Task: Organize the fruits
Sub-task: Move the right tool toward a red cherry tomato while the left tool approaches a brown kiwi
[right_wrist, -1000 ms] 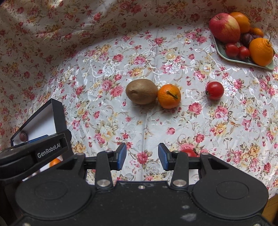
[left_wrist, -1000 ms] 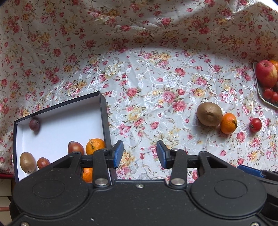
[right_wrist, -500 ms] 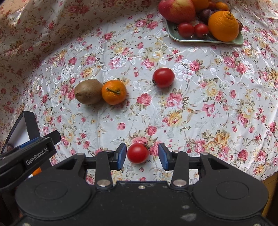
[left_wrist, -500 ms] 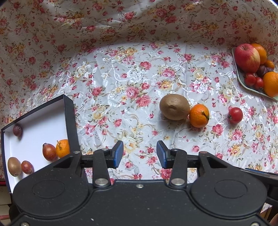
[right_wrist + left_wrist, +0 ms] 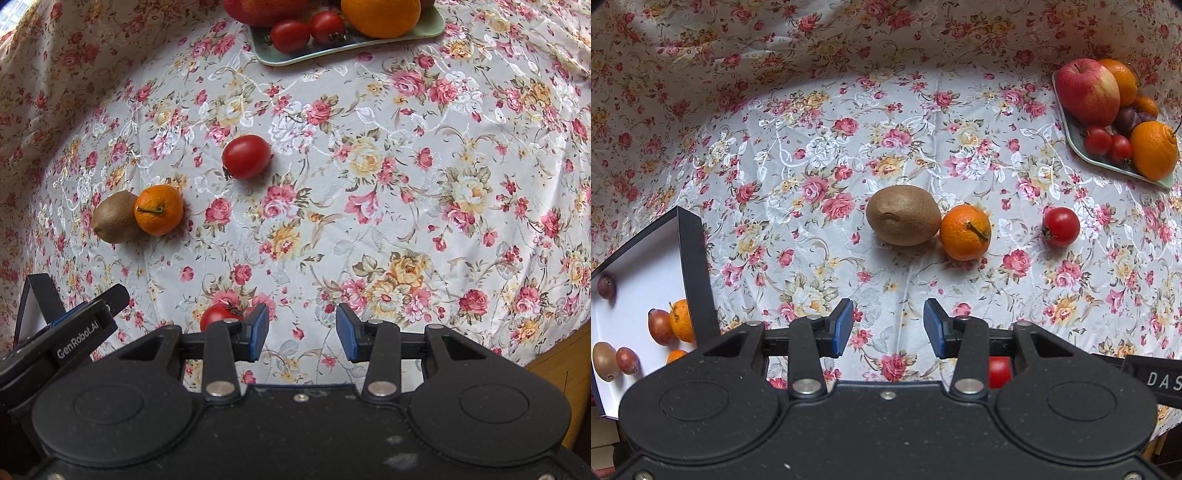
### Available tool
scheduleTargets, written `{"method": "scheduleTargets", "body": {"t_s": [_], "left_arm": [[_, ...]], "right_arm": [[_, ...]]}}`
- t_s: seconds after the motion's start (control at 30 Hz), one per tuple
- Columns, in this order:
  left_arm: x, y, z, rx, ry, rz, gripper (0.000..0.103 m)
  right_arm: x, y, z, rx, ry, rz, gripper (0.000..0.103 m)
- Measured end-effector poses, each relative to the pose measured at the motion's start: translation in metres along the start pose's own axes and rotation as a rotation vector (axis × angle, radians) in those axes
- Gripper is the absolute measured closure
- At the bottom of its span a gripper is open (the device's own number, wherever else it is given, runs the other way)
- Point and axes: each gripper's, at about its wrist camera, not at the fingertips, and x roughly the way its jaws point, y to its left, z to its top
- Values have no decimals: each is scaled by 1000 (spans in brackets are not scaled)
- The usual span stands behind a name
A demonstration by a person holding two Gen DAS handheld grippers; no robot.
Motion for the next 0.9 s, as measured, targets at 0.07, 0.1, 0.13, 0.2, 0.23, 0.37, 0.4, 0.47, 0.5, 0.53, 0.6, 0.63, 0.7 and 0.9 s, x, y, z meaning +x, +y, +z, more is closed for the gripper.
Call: {"method": "scheduleTargets", "body": {"t_s": [0.07, 0.1, 0.13, 0.2, 0.23, 0.37, 0.4, 0.47, 0.5, 0.53, 0.6, 0.63, 0.7, 0.9], "left_arm": [[1, -1, 2, -5, 3, -8, 51], [1, -2, 2, -6, 4, -12, 51], [1, -3, 2, -6, 5, -16, 51], [-1, -4, 2, -3, 2, -20, 51], [-1, -4, 2, -1, 0, -22, 51], [-4, 2, 3, -11, -10, -15, 51], [-5, 4, 3, -18, -12, -14, 51], [-5, 8, 5, -37, -13, -17, 51], [-5, 11, 6, -50, -12, -20, 51], [-5, 13, 7, -62, -11, -23, 51], [-5, 16, 9, -75, -11, -25, 51], [-4, 17, 9, -80, -11, -25, 51], [-4, 19, 10, -90, -13, -26, 51], [-3, 30, 14, -129, -24, -24, 51]], "right_arm": [[-3, -5, 2, 13, -5, 2, 59], [-5, -8, 4, 21, -6, 3, 59], [-6, -11, 5, 31, -6, 3, 59], [-8, -14, 9, 45, -7, 2, 59], [-10, -15, 10, 49, -5, 0, 59], [-15, -11, 19, 40, -4, 0, 59], [-17, -9, 22, 41, -9, -1, 59], [-22, -4, 30, 42, -20, -8, 59], [-24, 0, 34, 38, -27, -8, 59], [-26, 3, 37, 33, -34, -7, 59], [-31, 12, 44, 16, -54, -1, 59], [-32, 15, 46, 8, -66, 2, 59], [-33, 19, 48, -5, -90, 0, 59], [-21, 18, 51, -16, -88, -17, 59]]}}
